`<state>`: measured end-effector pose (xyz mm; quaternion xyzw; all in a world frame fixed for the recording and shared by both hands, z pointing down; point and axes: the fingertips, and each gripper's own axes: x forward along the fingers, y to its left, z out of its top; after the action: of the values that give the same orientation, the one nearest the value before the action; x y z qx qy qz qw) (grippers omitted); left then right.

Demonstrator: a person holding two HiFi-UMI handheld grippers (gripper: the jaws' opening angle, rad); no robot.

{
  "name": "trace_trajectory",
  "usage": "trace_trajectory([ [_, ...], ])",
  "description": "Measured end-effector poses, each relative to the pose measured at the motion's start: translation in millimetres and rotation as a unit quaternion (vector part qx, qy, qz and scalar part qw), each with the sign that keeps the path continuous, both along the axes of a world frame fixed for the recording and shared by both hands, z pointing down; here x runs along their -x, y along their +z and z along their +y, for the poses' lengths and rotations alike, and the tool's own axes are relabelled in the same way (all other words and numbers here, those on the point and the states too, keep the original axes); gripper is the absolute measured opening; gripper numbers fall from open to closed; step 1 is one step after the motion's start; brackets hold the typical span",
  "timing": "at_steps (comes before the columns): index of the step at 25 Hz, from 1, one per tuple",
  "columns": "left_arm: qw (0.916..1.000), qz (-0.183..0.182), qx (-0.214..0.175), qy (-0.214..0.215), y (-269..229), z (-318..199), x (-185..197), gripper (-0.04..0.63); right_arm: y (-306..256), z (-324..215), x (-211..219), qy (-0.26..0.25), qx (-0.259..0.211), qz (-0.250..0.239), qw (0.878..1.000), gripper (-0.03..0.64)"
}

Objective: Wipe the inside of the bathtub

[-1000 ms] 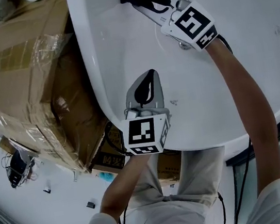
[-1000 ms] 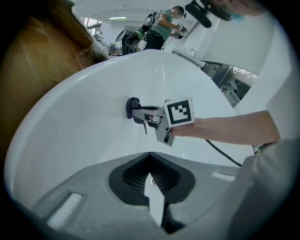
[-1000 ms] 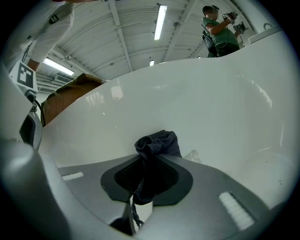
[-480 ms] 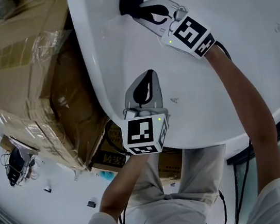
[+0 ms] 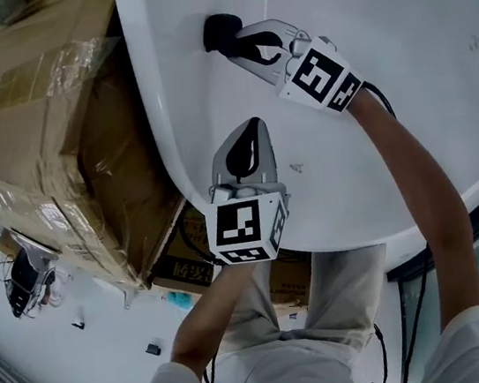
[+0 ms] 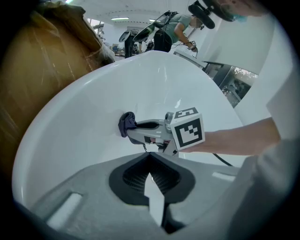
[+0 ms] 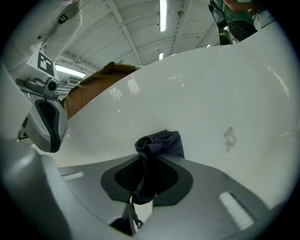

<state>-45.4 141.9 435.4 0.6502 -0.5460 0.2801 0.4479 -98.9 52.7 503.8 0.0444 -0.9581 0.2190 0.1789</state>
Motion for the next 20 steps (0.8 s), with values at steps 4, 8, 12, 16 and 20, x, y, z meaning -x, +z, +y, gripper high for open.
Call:
trace_trajectory([
  [4,1.0,-0.001,-0.002,-0.003,-1,6,1,0.0,0,16,2,-0.011,0.007,-0.001,1.0,0.046],
  [8,0.9999,-0.002,-0.007,-0.008,-2,10,5,0.0,1,38,5,-0.027,0.017,-0.001,0.999,0.046],
  [12,0.9999,-0.002,-0.01,-0.009,-4,17,7,0.0,3,70,8,-0.069,0.019,0.004,0.997,0.046],
  [16,0.9998,-0.001,-0.014,-0.012,-5,23,9,0.0,5,129,24,-0.157,0.007,0.016,0.987,0.048],
  [20,0.9998,0.002,-0.016,-0.012,-9,28,13,0.0,8,145,21,-0.13,0.043,0.011,0.991,0.046],
])
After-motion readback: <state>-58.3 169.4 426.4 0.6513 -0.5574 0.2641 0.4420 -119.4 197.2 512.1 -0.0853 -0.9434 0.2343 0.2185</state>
